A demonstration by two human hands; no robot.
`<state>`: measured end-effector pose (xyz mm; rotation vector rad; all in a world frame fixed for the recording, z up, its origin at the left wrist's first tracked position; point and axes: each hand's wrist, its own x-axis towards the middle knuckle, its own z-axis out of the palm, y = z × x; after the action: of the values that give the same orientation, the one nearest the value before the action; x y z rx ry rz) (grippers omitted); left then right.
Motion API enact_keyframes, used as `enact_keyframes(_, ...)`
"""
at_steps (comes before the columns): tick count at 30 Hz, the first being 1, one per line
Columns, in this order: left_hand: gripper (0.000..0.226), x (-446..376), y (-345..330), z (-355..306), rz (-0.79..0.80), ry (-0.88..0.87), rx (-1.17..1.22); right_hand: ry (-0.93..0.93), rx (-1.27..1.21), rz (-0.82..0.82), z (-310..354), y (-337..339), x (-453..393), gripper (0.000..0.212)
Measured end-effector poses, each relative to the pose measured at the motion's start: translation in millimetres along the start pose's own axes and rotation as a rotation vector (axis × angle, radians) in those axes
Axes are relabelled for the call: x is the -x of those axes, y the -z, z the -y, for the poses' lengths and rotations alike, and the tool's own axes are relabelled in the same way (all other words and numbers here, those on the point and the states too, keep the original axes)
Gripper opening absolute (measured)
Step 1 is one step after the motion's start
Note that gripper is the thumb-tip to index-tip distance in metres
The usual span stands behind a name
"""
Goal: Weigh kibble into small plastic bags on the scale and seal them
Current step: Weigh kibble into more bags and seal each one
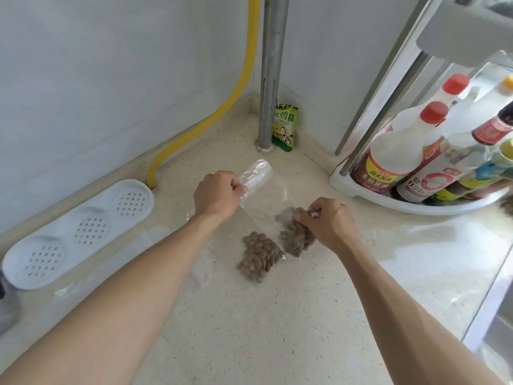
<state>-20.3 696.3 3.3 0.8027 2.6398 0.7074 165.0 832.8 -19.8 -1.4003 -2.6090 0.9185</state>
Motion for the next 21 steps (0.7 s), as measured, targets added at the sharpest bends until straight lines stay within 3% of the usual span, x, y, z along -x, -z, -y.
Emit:
enact_keyframes(5,0.021,-1,-2,5,0.005,0.012,-0.037,0.039,0.084,-0.041,-1,-1,0,0.045)
enact_keyframes(10,0.051,11,12,24,-0.023,-0.028,-0.099,0.101,0.107,-0.096,35,-3,11,0.048)
enact_keyframes(16,0.047,68,53,82,-0.067,-0.067,-0.067,0.301,-0.002,0.019,104,-48,48,0.048)
enact_keyframes(21,0.053,115,93,146,-0.02,0.069,-0.191,0.4,-0.029,0.174,151,-98,84,0.048)
